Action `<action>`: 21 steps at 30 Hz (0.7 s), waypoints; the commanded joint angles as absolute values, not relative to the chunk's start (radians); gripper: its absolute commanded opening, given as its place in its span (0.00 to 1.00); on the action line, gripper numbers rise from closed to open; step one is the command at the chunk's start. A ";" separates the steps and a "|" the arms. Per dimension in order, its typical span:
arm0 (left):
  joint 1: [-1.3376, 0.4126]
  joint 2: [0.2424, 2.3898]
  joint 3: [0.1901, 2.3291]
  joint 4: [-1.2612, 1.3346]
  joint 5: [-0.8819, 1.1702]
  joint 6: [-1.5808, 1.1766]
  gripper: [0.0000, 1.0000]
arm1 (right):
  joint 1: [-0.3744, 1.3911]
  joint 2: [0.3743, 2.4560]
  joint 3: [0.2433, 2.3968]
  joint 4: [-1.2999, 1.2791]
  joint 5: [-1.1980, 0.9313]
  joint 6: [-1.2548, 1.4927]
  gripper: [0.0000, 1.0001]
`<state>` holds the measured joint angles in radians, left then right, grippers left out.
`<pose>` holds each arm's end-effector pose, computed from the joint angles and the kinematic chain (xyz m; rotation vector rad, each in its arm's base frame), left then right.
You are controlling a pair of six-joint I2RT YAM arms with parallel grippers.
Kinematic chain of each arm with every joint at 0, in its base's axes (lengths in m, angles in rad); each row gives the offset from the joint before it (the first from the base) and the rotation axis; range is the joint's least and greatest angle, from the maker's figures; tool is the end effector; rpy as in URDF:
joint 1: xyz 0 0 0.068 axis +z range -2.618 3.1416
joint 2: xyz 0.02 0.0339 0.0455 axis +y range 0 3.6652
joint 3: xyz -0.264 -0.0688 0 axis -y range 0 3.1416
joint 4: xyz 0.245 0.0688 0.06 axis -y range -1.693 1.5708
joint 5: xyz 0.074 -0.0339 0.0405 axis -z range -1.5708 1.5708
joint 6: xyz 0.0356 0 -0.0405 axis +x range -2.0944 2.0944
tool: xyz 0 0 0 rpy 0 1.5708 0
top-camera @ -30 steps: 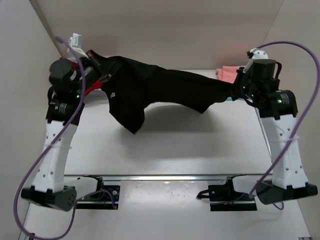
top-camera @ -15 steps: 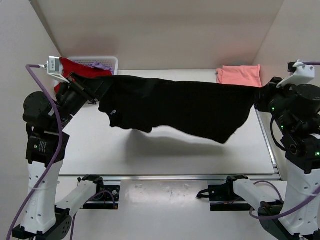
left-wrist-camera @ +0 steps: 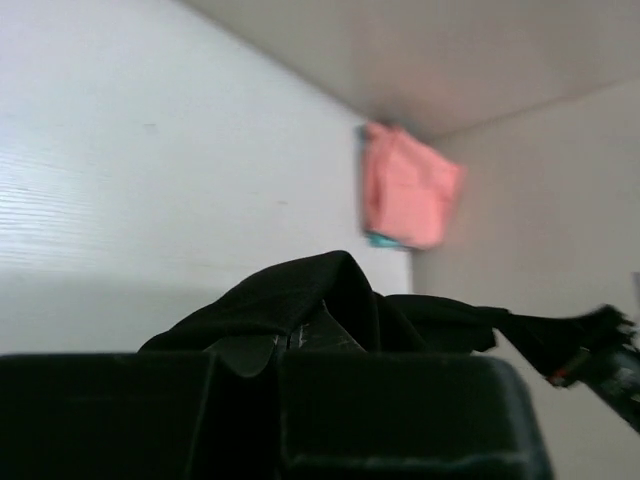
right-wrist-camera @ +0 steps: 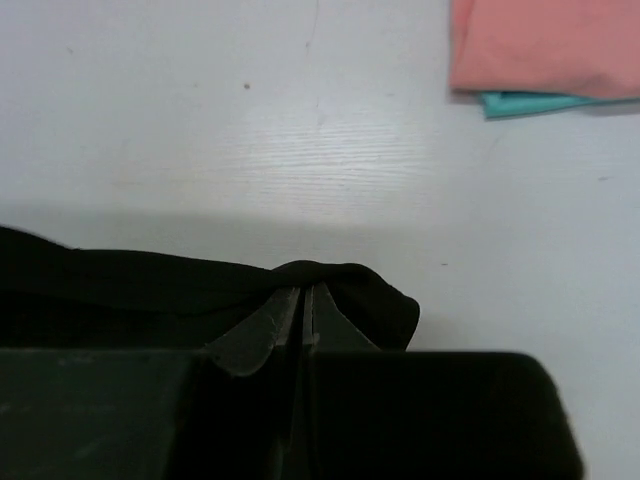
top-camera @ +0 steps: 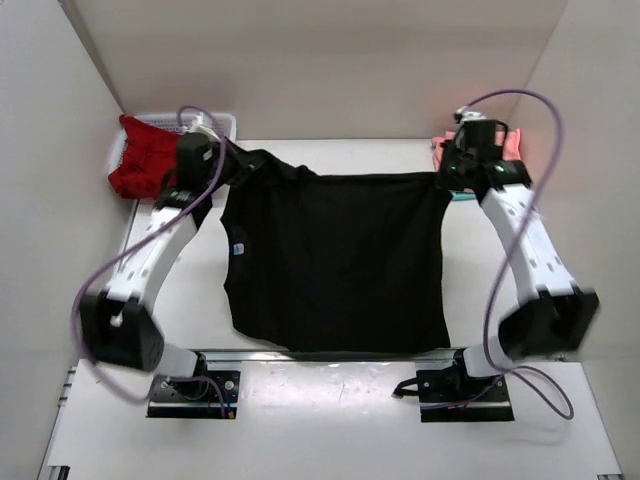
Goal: Fold and stack the t-shirts
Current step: Flatten out the tshirt
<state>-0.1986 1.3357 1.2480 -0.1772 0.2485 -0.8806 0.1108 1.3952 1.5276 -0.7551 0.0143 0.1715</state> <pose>0.3047 -0.0702 0.3801 -0.4728 1.8848 -0.9674 0.2961 0.0324 0.4013 0.0747 2.1958 0.1430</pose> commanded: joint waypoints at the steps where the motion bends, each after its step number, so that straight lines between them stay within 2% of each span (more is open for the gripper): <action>1: -0.190 1.535 1.291 -0.086 0.166 -0.775 0.00 | 0.109 1.555 1.598 -0.582 -0.051 0.173 0.00; 2: -0.181 1.627 1.339 -0.062 0.169 -0.752 0.01 | 0.113 1.653 1.659 -0.565 -0.042 0.157 0.02; 3: -0.172 1.661 1.380 -0.051 0.176 -0.750 0.09 | 0.115 1.748 1.699 -0.590 -0.040 0.158 0.05; 4: -0.152 1.734 1.402 -0.025 0.189 -0.768 0.31 | 0.112 1.797 1.801 -0.600 -0.008 0.163 0.15; 5: -0.146 1.768 1.420 0.047 0.242 -0.782 0.31 | 0.120 1.875 1.887 -0.615 -0.002 0.163 0.24; 7: -0.120 1.845 1.456 0.113 0.261 -0.827 0.33 | 0.121 1.994 2.012 -0.659 0.067 0.164 0.31; 8: -0.120 1.854 1.469 0.124 0.261 -0.828 0.34 | 0.112 2.009 2.048 -0.666 0.083 0.161 0.38; 9: -0.118 1.876 1.506 0.117 0.264 -0.816 0.39 | 0.114 2.038 2.103 -0.673 0.089 0.157 0.47; 10: -0.114 1.894 1.525 0.095 0.261 -0.790 0.47 | 0.107 2.039 2.130 -0.675 0.092 0.163 0.50; 11: -0.112 1.901 1.555 0.081 0.265 -0.778 0.47 | 0.106 2.033 2.134 -0.684 0.095 0.167 0.58; 12: -0.100 1.902 1.554 0.065 0.273 -0.767 0.44 | 0.106 2.025 2.128 -0.681 0.095 0.167 0.60; 14: -0.089 1.835 1.487 0.095 0.297 -0.788 0.40 | 0.098 1.981 2.056 -0.686 0.109 0.158 0.60; 18: -0.084 1.688 1.230 0.094 0.334 -0.825 0.42 | 0.078 1.827 1.799 -0.687 0.088 0.192 0.60; 21: -0.110 1.519 1.051 -0.041 0.298 -0.770 0.40 | 0.067 1.708 1.582 -0.722 0.066 0.230 0.60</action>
<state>-0.0872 1.6611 1.1793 0.0486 0.2882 -0.8074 0.0856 1.8225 1.7248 -0.6834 0.0700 0.1883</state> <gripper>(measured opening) 0.407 0.596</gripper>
